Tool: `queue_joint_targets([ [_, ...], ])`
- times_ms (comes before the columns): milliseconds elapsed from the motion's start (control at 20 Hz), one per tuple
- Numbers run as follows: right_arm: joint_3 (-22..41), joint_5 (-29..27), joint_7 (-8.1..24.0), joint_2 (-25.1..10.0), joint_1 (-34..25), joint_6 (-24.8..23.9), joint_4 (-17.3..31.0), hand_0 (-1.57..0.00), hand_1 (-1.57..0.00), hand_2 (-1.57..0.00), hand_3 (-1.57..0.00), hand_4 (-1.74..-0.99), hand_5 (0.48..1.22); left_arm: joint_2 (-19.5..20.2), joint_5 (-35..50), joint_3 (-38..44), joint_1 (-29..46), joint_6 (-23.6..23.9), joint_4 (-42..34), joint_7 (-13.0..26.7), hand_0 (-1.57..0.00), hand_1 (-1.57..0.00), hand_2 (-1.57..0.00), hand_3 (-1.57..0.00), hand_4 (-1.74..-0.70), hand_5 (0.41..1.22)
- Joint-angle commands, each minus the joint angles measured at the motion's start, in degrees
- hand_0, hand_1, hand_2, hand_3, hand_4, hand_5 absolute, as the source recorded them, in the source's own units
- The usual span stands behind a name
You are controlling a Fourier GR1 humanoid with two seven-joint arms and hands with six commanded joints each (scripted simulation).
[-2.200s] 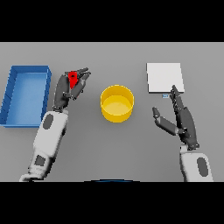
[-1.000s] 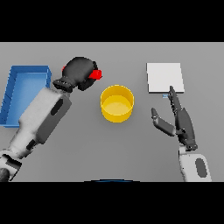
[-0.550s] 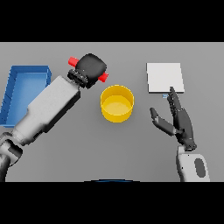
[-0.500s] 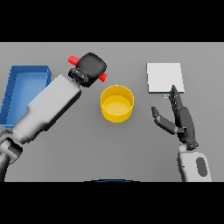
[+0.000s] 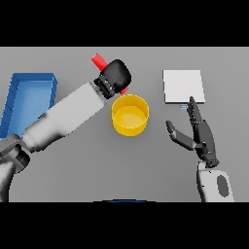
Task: Pick up the red beaker and tilt it to pour out 1 green nut into yellow bowl. Pick up the yellow bowl and place it on the metallic measuring scale.
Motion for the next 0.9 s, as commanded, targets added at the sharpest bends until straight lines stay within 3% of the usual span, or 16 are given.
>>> queue_joint_targets([
  [0,-0.11,-0.23,-0.53,-0.09,0.50,0.10,-0.36,0.00,0.00,0.00,0.00,-1.297,0.602,-0.30,-1.19,-1.15,-0.29,0.77,0.47,-0.07,-1.57,-1.57,-1.57,-1.51,-1.73,1.221],
  [150,-0.34,-0.46,0.63,0.08,-0.53,-0.03,0.20,0.00,0.00,0.00,0.00,-1.287,0.604,-1.17,-4.47,-4.51,-1.76,0.84,1.67,-0.25,-1.57,-1.57,-1.57,-1.54,-1.74,1.221],
  [300,-0.32,0.12,-0.32,0.00,-0.54,-0.40,0.43,0.00,0.00,0.00,0.00,-1.290,0.607,-1.27,-7.30,-8.34,-4.06,-0.62,2.96,-3.39,-1.57,-1.57,-1.57,-1.55,-1.74,1.221],
  [500,-0.35,0.46,-1.02,-0.24,0.33,-0.55,0.09,0.00,0.00,0.00,0.00,-1.283,0.601,-3.42,-9.01,-10.28,-5.36,-2.62,4.02,-3.18,-1.57,-1.57,-1.57,-1.56,-1.74,1.221],
  [850,0.50,2.31,-0.98,0.13,0.22,-1.50,0.56,0.00,0.00,0.00,0.00,-1.245,0.585,-3.79,-12.14,-13.43,-8.40,-3.32,6.03,-5.04,-1.57,-1.57,-1.57,-1.57,-1.74,1.221],
])
